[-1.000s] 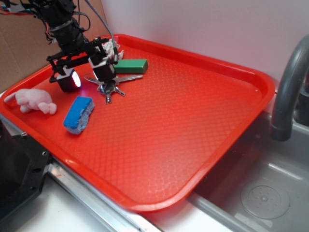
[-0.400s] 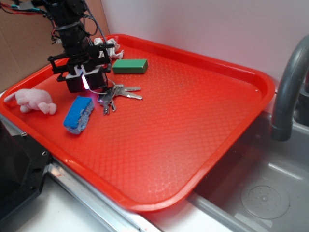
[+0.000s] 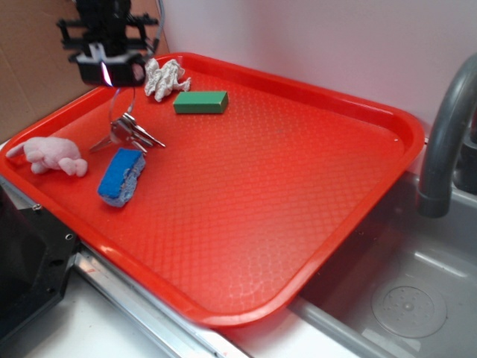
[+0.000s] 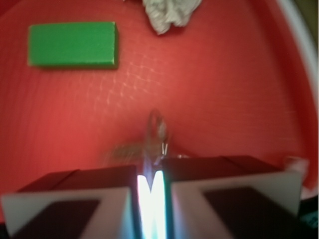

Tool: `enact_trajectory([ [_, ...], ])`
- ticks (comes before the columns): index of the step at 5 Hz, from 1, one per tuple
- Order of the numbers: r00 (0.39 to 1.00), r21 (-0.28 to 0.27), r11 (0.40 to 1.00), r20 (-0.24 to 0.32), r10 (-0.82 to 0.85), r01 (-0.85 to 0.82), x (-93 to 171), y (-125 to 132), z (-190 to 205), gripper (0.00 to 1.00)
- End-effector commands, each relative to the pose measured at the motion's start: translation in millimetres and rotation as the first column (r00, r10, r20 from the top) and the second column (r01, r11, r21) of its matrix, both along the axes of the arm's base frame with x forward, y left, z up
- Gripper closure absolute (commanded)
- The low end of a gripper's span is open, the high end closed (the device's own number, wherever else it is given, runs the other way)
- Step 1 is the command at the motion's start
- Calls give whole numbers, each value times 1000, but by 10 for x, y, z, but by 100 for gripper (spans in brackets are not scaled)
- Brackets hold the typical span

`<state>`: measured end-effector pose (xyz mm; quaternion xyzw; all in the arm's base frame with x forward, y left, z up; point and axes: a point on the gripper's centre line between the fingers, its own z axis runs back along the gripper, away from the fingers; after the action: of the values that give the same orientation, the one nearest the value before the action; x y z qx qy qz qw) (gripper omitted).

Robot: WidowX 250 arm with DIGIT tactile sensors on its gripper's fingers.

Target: Grab the silver keys.

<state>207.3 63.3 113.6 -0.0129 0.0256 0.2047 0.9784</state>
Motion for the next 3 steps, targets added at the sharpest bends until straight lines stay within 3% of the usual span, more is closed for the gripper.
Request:
enact_trajectory([
  [1,964,26,997,256,-78,73,-463,407,1101,100],
  [2,962,-14,994,255,-97,104,-463,491,1480,100],
  [3,965,-21,993,240,-107,115,-400,366,1154,0],
])
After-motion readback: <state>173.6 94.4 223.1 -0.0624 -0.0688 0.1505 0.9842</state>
